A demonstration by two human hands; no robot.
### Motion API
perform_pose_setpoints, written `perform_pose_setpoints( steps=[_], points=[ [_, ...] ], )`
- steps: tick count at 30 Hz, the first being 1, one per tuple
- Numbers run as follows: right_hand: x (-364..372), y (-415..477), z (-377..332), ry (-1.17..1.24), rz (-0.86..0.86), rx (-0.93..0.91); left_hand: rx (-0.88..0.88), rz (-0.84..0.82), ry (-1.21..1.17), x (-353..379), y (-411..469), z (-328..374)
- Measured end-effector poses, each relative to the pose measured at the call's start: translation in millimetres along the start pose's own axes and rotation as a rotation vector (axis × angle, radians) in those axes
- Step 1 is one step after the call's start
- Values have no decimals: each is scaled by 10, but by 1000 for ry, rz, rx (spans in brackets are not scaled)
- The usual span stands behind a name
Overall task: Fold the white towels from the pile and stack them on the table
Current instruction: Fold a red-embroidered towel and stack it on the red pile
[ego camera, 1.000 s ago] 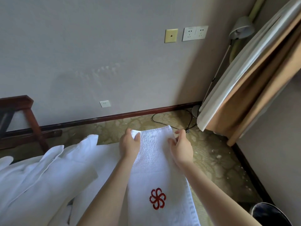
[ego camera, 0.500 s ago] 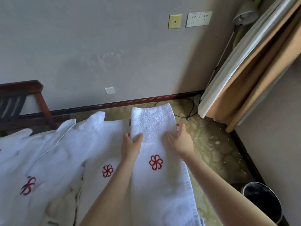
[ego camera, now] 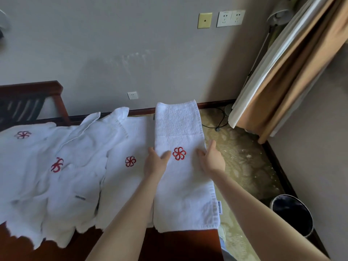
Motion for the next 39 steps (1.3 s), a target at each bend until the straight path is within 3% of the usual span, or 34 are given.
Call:
perform_pose_setpoints(
  steps=[5, 12, 18, 23, 29, 33, 35, 37, 39],
  points=[
    [99, -432, 134, 3, -83, -35, -45, -52, 22, -6, -337, -374],
    [186, -1012, 361, -19, -34, -43, 15, -44, -93, 61, -883, -671],
    [101, -1021, 260, -125, -6, -87, 142, -42, 126, 6, -870, -439],
    [141, -1077, 358, -93, -1, -60, 131, -63, 86, 5, -890, -547],
    [86, -1138, 376, -56, 21, -149, 268, 41, 269, -74, -891, -362],
    [110, -1135, 278, -161, -12, -181, 207, 52, 285, -86, -917, -434],
    [38, -1174, 209, -296, 101, -237, 308, 161, 456, -119, -972, -335],
    [17, -1249, 37, -439, 222, -404, 578, 232, 561, -91, -1066, -54],
    [154, -1239, -53, -506, 133, -501, 731, 107, 576, 57, -1060, 94]
  ],
)
Point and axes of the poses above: each hand's wrist, its own y-axis towards the middle knuckle, its own x-axis out of the palm, z = x × y, the point moved 8 cm from there along y, towards the middle knuckle, and after that the axes turned 5 degrees about -z, right-handed, at the moved point
